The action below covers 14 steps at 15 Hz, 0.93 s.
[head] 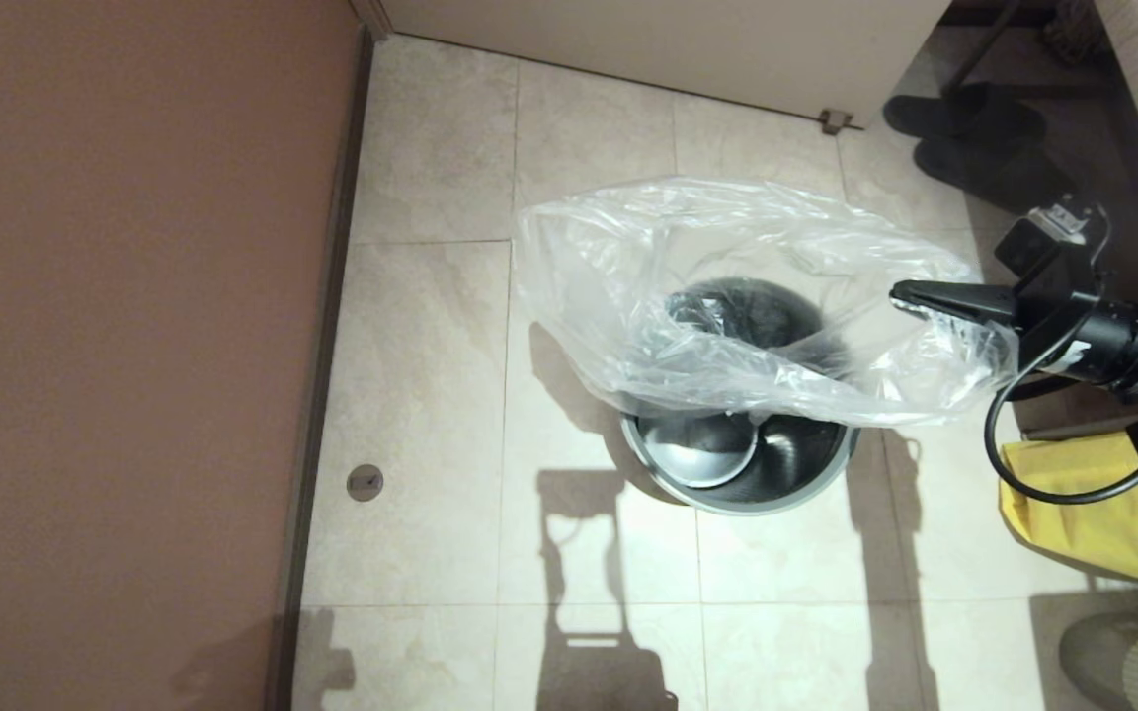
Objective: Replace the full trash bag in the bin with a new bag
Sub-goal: Put the new garbage bag on the trash can
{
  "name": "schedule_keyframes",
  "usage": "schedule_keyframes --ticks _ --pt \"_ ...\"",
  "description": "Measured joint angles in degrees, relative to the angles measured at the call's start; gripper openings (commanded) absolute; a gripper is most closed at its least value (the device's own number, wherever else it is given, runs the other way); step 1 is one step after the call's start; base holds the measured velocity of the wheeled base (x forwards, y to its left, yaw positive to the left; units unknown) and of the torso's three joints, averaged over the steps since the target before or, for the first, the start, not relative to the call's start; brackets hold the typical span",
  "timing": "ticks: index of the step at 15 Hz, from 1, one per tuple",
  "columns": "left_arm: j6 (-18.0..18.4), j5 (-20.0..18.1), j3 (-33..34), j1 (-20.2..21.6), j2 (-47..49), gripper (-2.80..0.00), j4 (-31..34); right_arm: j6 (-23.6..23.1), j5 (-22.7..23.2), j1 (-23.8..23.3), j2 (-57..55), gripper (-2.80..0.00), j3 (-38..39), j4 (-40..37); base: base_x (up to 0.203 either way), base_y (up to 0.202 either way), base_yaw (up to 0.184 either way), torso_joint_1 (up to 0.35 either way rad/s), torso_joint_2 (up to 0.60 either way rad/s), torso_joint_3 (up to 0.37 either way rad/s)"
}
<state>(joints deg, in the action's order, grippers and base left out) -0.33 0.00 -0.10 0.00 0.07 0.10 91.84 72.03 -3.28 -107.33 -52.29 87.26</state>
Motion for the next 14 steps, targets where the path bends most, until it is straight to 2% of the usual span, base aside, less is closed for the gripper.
schedule_keyframes --ticks 7,11,14 --pt "0.0 0.0 0.0 0.0 0.0 -2.80 0.0 -2.6 6.1 -9.2 -0.7 -2.80 1.2 0.0 0.000 0.000 0.000 0.000 0.00 0.000" --pt "0.0 0.0 0.0 0.0 0.0 -2.80 0.0 -2.8 6.6 -11.7 -1.3 -2.80 1.0 0.0 0.000 0.000 0.000 0.000 0.00 0.000" --pt "0.0 0.0 0.0 0.0 0.0 -2.80 0.0 -2.5 9.5 -13.0 -0.7 -2.80 0.7 0.0 0.000 0.000 0.000 0.000 0.00 0.000"
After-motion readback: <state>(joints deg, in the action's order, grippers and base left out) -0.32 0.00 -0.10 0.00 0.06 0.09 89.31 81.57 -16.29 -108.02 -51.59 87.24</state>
